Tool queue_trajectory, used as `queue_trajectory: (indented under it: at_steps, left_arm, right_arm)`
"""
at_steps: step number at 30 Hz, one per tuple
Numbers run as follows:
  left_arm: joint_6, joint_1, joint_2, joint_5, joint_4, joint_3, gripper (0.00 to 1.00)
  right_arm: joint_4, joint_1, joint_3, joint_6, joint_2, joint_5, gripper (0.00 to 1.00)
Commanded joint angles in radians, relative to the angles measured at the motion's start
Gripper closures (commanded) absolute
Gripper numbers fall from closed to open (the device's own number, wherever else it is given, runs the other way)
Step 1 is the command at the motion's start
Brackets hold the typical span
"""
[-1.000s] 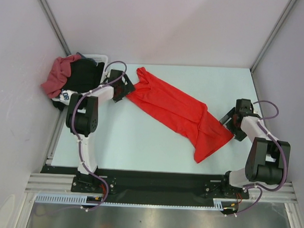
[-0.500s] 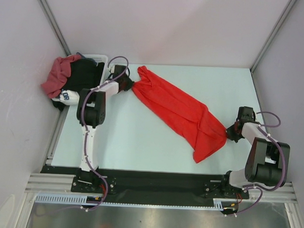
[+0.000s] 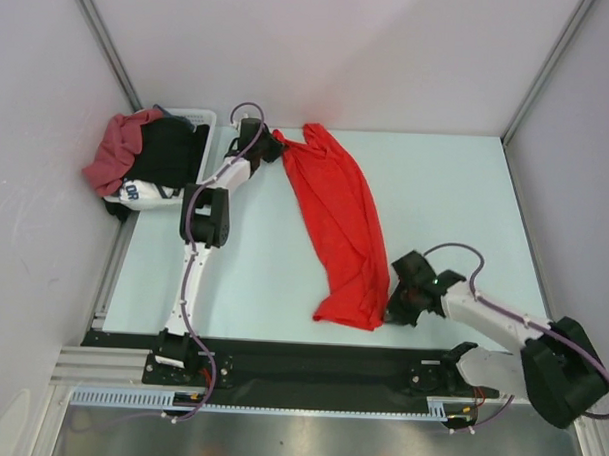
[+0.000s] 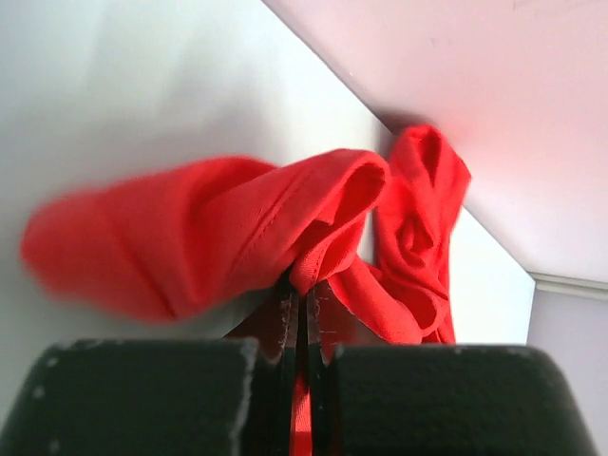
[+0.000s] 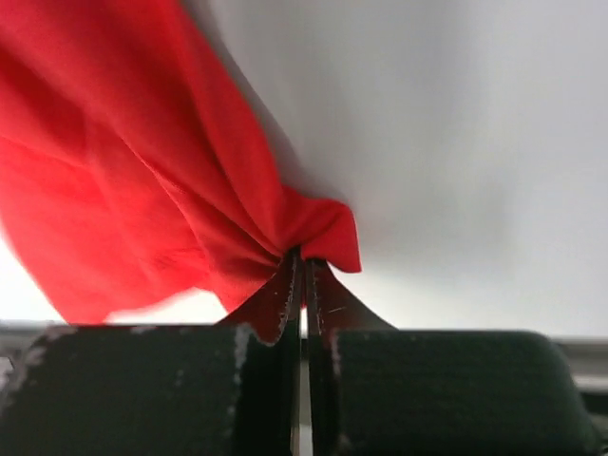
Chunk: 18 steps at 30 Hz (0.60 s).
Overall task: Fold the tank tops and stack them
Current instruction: Fold the tank top
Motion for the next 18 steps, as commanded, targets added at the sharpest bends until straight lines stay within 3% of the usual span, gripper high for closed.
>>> queue_trajectory:
  at_steps: [1, 4, 7, 8, 9, 11, 14, 16, 17, 18]
  left_arm:
    - [-0.002, -0.024, -0.010, 0.026, 0.044, -0.001, 1.00]
    - [0.027, -0.050, -0.030, 0.039, 0.090, -0.032, 1.00]
    - [0.053, -0.075, -0.032, 0.055, 0.119, -0.032, 0.99]
    - [0.059, -0.081, -0.032, 0.062, 0.132, -0.033, 0.99]
    - [0.065, -0.087, -0.033, 0.069, 0.140, -0.033, 0.96]
    - [0.082, -0.104, -0.037, 0.095, 0.162, -0.039, 0.80]
    - [0.110, -0.118, -0.058, 0.096, 0.163, -0.082, 0.65]
    - [0.122, -0.113, -0.087, 0.087, 0.160, -0.114, 0.59]
    - [0.123, -0.110, -0.096, 0.079, 0.156, -0.145, 0.54]
    - [0.123, -0.104, -0.107, 0.072, 0.154, -0.162, 0.52]
  right_arm:
    - [-0.050, 0.240, -0.077, 0.287, -0.118, -0.091, 1.00]
    - [-0.061, 0.416, -0.044, 0.413, -0.161, -0.030, 1.00]
    - [-0.140, 0.459, 0.060, 0.375, -0.139, 0.059, 0.98]
    - [-0.217, 0.459, 0.088, 0.355, -0.117, 0.098, 0.87]
    - [-0.257, 0.458, 0.119, 0.338, -0.106, 0.188, 0.70]
    - [-0.354, 0.439, 0.197, 0.276, -0.091, 0.293, 0.25]
    - [-0.339, 0.381, 0.263, 0.097, -0.096, 0.433, 0.18]
    - [-0.236, 0.259, 0.289, -0.008, -0.106, 0.420, 0.19]
    - [-0.169, 0.219, 0.294, -0.163, -0.109, 0.391, 0.21]
    - [-0.109, 0.117, 0.294, -0.217, -0.109, 0.308, 0.22]
